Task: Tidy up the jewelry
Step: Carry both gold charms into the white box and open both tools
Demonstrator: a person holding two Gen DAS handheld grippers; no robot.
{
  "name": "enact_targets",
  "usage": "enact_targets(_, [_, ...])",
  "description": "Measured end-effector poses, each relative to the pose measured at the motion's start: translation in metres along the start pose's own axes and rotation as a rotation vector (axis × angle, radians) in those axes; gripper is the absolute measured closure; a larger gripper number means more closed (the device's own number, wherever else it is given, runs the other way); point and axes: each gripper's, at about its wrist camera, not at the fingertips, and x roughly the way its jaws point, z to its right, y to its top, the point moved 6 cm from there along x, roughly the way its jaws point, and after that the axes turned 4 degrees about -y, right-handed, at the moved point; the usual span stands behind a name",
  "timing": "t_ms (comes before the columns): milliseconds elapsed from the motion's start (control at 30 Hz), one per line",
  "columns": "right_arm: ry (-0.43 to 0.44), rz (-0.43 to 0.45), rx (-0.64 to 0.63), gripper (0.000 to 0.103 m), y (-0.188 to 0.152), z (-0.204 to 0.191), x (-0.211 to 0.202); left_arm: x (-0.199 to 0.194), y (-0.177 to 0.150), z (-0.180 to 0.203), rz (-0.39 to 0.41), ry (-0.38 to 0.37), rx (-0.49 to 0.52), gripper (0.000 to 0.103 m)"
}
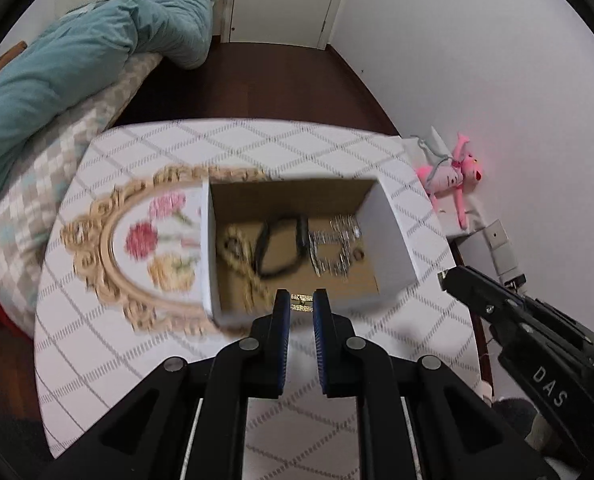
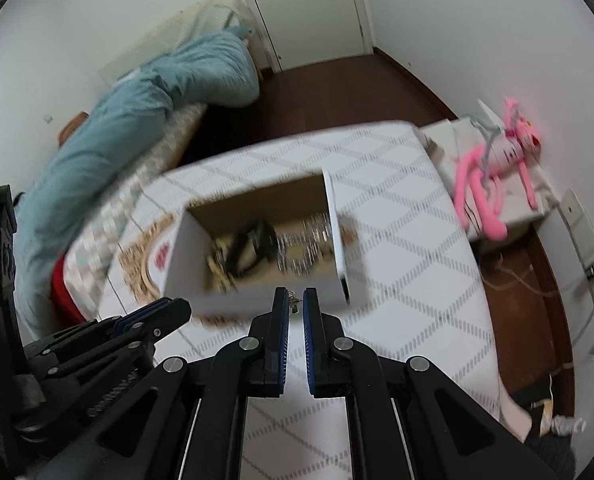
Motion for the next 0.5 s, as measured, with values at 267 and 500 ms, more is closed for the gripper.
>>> enact_targets(267, [0.038,-0.071,-0.037,0.096,0.059,-0.008,0.047,0.036,0.05,-0.029,-0.077,0.045,-0.005,0.094])
enact_targets(500, [0.035,-0.234,-0.095,0.094,0.064,-0.019,0.096,0.057,0.063,-0.048,-0.169,0.099,-0.028,0.091])
